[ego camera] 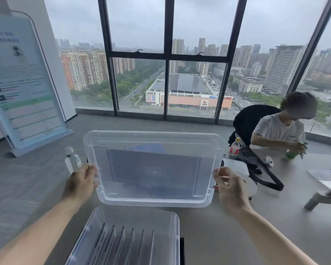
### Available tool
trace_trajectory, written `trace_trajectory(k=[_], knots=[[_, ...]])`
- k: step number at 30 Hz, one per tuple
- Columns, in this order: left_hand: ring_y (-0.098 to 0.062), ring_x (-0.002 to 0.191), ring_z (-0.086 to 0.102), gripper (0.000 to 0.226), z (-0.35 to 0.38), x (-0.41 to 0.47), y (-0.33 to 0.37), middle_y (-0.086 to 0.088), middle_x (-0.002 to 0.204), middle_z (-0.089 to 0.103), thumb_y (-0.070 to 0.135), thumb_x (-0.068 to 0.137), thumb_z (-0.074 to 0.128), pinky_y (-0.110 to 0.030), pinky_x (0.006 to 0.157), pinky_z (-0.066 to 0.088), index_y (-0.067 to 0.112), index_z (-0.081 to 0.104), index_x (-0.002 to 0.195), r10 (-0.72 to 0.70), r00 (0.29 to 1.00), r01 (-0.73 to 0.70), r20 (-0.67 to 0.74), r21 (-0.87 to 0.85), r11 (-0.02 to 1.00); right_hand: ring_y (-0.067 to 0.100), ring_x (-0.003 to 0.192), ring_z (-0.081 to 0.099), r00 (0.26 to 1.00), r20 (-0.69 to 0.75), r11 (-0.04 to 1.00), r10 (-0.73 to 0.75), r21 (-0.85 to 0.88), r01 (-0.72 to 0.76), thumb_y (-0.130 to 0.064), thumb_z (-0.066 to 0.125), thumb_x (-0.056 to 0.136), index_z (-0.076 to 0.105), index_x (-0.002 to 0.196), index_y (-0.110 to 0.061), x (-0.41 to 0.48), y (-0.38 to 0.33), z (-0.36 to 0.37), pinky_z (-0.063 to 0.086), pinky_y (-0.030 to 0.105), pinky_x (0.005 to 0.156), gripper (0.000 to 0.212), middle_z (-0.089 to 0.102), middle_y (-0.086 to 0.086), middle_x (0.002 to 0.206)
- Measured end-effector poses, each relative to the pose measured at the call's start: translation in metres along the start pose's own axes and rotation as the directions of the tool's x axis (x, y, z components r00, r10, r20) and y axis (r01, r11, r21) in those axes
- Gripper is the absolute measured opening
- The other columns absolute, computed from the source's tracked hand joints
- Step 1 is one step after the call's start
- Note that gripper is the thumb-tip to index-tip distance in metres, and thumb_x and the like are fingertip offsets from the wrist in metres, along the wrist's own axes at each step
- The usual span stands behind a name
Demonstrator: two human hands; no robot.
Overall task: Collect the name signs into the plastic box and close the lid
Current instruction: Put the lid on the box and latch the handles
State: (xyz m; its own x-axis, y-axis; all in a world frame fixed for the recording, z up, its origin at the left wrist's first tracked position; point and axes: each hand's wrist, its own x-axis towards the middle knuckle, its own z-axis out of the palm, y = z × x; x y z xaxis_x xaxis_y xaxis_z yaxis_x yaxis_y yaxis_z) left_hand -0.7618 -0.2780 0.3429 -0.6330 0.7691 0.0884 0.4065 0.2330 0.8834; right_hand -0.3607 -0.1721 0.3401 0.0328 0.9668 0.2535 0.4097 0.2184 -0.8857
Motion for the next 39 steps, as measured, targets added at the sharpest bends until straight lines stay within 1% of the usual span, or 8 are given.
trace_trajectory(k=[6, 13, 17, 21, 25, 28, 31, 39], knots=[[-0.032, 0.108, 0.067, 0.039, -0.012, 0.031, 0.005, -0.016, 0.114, 0.073, 0.011, 0.106, 0.033, -0.045, 0.105, 0.048, 0.015, 0.072, 0.105, -0.03, 0.981, 0.111, 0.194, -0.421, 0.901, 0.009, 0.082, 0.072, 0.998, -0.066, 0.999, -0.026, -0.032, 0.024, -0.027, 0.06, 0.099, 0.068, 0.088, -0.026, -0.001, -0.011, 0.02, 0.062, 0.041, 0.08, 0.014, 0.073, -0.008, 0.086], [-0.026, 0.081, 0.074, 0.032, -0.037, 0.078, -0.018, -0.018, 0.101, 0.075, 0.01, 0.105, 0.035, -0.031, 0.07, 0.065, 0.002, 0.063, 0.118, -0.213, 0.934, 0.35, 0.288, -0.612, 0.709, 0.004, 0.067, 0.073, 0.988, -0.135, 0.982, -0.075, -0.184, 0.049, -0.019, 0.066, 0.095, 0.064, 0.079, -0.03, -0.016, -0.027, 0.047, 0.06, 0.033, 0.056, 0.02, 0.07, -0.004, 0.085], [-0.028, 0.106, 0.067, 0.038, -0.05, 0.097, -0.029, -0.023, 0.135, 0.061, 0.009, 0.097, 0.062, -0.041, 0.091, 0.059, 0.001, 0.059, 0.134, -0.183, 0.88, 0.41, 0.438, -0.506, 0.759, -0.001, 0.05, 0.06, 0.995, -0.099, 0.993, -0.026, -0.116, 0.015, -0.006, 0.07, 0.089, 0.074, 0.086, -0.018, -0.023, -0.024, 0.053, 0.045, 0.015, 0.05, 0.013, 0.068, -0.019, 0.058], [-0.023, 0.109, 0.061, 0.058, -0.064, 0.088, -0.023, -0.007, 0.136, 0.055, -0.002, 0.091, 0.063, -0.033, 0.083, 0.049, 0.013, 0.048, 0.145, -0.225, 0.771, 0.424, 0.595, -0.218, 0.879, 0.008, 0.084, 0.075, 0.998, 0.061, 0.998, 0.01, 0.061, -0.013, 0.018, 0.071, 0.077, 0.075, 0.106, -0.021, -0.02, -0.018, 0.047, 0.062, 0.022, 0.074, 0.049, 0.079, -0.008, 0.095], [-0.037, 0.105, 0.068, 0.047, -0.058, 0.078, -0.034, -0.018, 0.115, 0.072, -0.005, 0.09, 0.065, -0.044, 0.089, 0.053, 0.002, 0.058, 0.136, -0.305, 0.821, 0.404, 0.483, -0.113, 0.908, -0.001, 0.053, 0.064, 0.982, 0.079, 0.959, 0.17, 0.217, -0.184, 0.004, 0.05, 0.099, 0.077, 0.104, -0.01, -0.025, -0.017, 0.051, 0.05, 0.011, 0.047, 0.031, 0.077, 0.004, 0.088], [-0.039, 0.103, 0.07, 0.047, -0.054, 0.069, -0.049, -0.021, 0.114, 0.073, -0.004, 0.086, 0.073, -0.049, 0.095, 0.054, 0.003, 0.064, 0.131, -0.323, 0.873, 0.388, 0.366, -0.121, 0.914, 0.014, 0.066, 0.074, 0.952, 0.14, 0.901, 0.273, 0.31, -0.304, -0.009, 0.051, 0.101, 0.076, 0.104, -0.008, -0.034, -0.012, 0.05, 0.057, 0.021, 0.058, 0.025, 0.078, 0.013, 0.093], [-0.029, 0.104, 0.067, 0.053, -0.052, 0.052, -0.066, -0.015, 0.124, 0.07, -0.008, 0.084, 0.074, -0.049, 0.099, 0.052, 0.004, 0.062, 0.134, -0.251, 0.92, 0.288, 0.301, -0.083, 0.954, 0.022, 0.084, 0.077, 0.941, 0.131, 0.944, 0.313, 0.064, -0.323, -0.041, 0.073, 0.088, 0.073, 0.104, -0.017, -0.046, -0.003, 0.051, 0.06, 0.032, 0.077, 0.028, 0.08, 0.003, 0.094], [-0.027, 0.1, 0.067, 0.048, -0.047, 0.017, -0.105, -0.015, 0.114, 0.073, 0.009, 0.085, 0.079, -0.038, 0.09, 0.053, 0.013, 0.065, 0.132, -0.134, 0.973, 0.091, 0.186, 0.222, 0.971, 0.01, 0.076, 0.07, 0.948, 0.13, 0.913, 0.29, -0.333, -0.234, -0.031, 0.081, 0.081, 0.074, 0.084, -0.019, -0.106, 0.013, 0.076, 0.051, 0.024, 0.078, 0.014, 0.075, -0.005, 0.077]])
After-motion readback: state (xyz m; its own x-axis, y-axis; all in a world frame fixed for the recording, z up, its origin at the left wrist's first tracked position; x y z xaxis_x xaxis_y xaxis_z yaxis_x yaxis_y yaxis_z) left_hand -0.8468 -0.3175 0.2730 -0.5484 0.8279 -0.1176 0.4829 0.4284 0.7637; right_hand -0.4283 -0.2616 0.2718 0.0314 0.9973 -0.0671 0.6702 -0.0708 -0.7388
